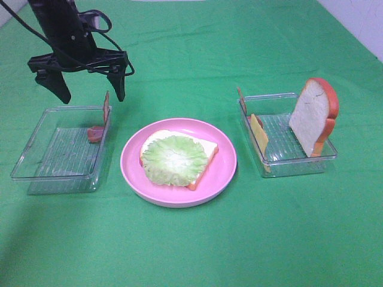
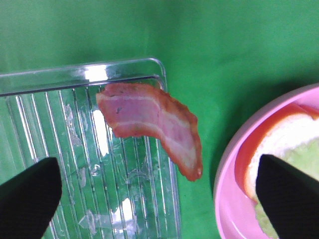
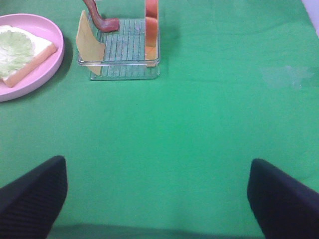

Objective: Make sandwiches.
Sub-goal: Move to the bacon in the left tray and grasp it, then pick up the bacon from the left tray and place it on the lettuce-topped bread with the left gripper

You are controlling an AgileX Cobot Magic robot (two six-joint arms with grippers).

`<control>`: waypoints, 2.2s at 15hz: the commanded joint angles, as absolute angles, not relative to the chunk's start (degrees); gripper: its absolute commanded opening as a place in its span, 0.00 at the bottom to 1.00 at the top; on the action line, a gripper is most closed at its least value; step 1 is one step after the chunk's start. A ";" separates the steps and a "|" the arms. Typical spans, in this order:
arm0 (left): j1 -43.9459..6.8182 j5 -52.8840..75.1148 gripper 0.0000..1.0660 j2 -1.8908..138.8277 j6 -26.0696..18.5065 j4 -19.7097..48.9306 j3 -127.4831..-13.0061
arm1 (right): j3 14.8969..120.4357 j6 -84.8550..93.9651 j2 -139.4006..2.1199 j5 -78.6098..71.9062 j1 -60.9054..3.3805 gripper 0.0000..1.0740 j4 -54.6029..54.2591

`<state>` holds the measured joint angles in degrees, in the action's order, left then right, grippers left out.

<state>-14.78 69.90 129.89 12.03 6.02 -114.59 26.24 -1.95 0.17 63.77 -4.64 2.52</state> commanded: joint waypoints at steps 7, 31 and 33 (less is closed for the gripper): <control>-14.84 66.86 0.94 133.27 12.32 6.47 -114.19 | 26.07 -1.43 1.66 63.08 -4.53 0.88 2.23; -14.84 66.69 0.00 122.33 15.53 12.03 -114.36 | 26.07 -1.43 1.66 63.08 -4.53 0.88 2.23; -14.90 66.52 0.00 118.72 11.06 18.56 -114.36 | 26.07 -1.43 1.66 63.08 -4.53 0.88 2.23</control>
<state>-14.78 65.95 119.58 12.20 16.73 -114.59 26.24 -1.95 0.17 63.77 -4.64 2.52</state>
